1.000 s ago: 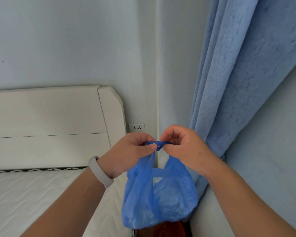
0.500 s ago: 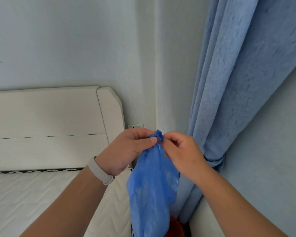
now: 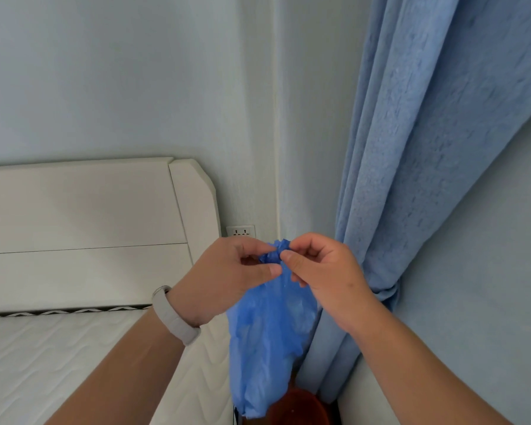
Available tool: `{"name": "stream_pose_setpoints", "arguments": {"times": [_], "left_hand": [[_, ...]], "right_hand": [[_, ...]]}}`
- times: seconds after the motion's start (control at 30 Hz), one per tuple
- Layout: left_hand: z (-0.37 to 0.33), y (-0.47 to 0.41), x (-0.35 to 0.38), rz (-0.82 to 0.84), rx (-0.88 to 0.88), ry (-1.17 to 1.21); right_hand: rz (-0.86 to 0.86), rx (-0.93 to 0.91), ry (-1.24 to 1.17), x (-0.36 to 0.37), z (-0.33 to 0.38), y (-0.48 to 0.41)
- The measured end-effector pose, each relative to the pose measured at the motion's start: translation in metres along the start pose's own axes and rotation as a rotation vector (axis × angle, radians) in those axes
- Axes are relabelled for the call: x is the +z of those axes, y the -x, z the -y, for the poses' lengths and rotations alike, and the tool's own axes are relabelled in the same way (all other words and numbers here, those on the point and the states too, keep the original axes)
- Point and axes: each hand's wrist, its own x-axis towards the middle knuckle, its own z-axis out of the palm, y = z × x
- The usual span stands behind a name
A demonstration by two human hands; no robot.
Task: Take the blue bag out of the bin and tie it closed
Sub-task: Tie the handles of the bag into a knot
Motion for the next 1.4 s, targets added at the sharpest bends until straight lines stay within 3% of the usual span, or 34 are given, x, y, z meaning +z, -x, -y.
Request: {"name": "stream_pose_setpoints", "arguments": {"times": [0.17, 0.37, 0.53, 0.93, 1.13, 1.4], "left_hand": [[0.01, 0.002, 0.003, 0.024, -0.102, 0.478], [0.018, -0.004, 0.004, -0.075, -0.161, 0.557], [0.022, -0.007, 0.012, -0.121, -0.155, 0.675], [0.062, 0.008, -0.011, -0.521, -0.201, 0.482], [0.088, 0.01, -0.025, -0.615, -0.287, 0.417], [0.089, -0.001, -0.027, -0.706, -0.309, 0.293]], "right_hand": [[0.024, -0.015, -0.012, -0.002, -0.001, -0.001], [0.097, 0.026, 0.064, -0.004, -0.007, 0.0], [0.097, -0.024, 0.319, -0.009, -0.008, -0.004], [-0.269, 0.035, 0.321, -0.035, -0.031, -0.022], [-0.352, 0.133, 0.273, -0.038, -0.043, -0.023], [-0.373, 0.088, 0.326, -0.03, -0.039, -0.018]]}}
